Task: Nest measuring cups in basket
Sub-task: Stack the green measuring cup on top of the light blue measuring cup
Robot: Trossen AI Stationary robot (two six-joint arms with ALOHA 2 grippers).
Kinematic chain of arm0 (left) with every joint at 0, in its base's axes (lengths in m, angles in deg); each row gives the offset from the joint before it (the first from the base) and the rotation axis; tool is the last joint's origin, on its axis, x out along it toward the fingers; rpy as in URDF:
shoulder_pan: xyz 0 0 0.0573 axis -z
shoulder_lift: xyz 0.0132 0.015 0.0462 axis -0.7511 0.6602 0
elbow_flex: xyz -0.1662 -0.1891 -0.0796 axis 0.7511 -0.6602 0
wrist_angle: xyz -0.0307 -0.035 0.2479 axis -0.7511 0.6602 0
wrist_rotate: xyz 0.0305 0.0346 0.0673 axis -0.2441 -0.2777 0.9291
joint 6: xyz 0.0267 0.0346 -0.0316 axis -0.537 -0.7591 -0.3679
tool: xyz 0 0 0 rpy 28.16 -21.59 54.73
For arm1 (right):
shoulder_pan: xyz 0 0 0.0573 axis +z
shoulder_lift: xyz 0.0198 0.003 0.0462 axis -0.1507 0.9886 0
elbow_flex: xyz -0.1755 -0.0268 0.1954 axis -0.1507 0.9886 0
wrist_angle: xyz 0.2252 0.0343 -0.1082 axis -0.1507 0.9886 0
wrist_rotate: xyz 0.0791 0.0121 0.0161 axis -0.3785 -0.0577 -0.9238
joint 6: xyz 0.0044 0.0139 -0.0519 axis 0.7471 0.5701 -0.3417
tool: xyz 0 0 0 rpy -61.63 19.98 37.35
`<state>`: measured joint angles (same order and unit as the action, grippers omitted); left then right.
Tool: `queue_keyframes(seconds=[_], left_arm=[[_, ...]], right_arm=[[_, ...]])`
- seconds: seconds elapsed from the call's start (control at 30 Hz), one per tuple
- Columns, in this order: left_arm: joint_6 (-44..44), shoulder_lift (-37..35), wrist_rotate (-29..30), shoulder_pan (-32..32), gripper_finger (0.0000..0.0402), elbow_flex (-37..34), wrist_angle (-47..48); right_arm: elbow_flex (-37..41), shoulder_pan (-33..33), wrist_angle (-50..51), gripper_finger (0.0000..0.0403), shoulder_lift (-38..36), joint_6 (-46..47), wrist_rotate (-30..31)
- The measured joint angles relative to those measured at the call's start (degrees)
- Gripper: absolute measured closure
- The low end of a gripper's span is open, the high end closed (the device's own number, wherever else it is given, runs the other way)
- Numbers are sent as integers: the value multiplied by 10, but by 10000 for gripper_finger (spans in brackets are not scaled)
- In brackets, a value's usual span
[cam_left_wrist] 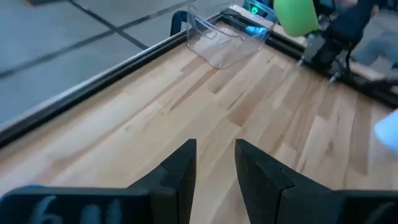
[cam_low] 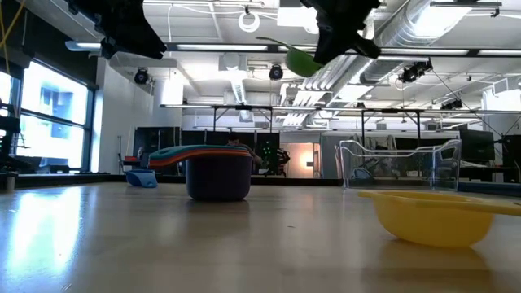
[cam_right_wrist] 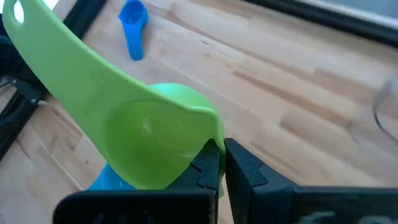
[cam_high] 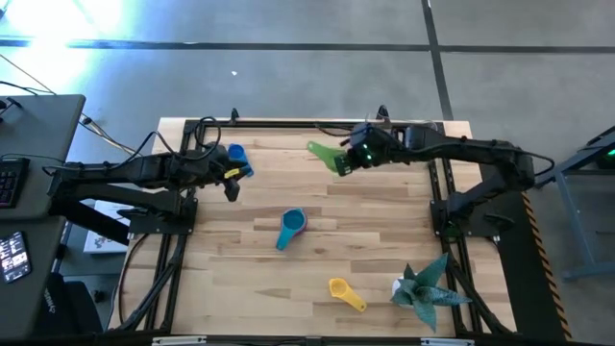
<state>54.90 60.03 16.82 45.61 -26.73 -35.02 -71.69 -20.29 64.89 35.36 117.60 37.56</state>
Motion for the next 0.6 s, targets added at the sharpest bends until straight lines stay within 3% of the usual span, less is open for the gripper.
queue_keyframes(seconds=[0.3, 0.6], left_arm=[[171, 0, -29, 0, 300, 0, 1], [259, -4, -74, 0, 300, 0, 1]], right_arm=[[-86, -23, -16, 403, 73, -161, -36], [-203, -17, 5, 403, 178, -319, -120]])
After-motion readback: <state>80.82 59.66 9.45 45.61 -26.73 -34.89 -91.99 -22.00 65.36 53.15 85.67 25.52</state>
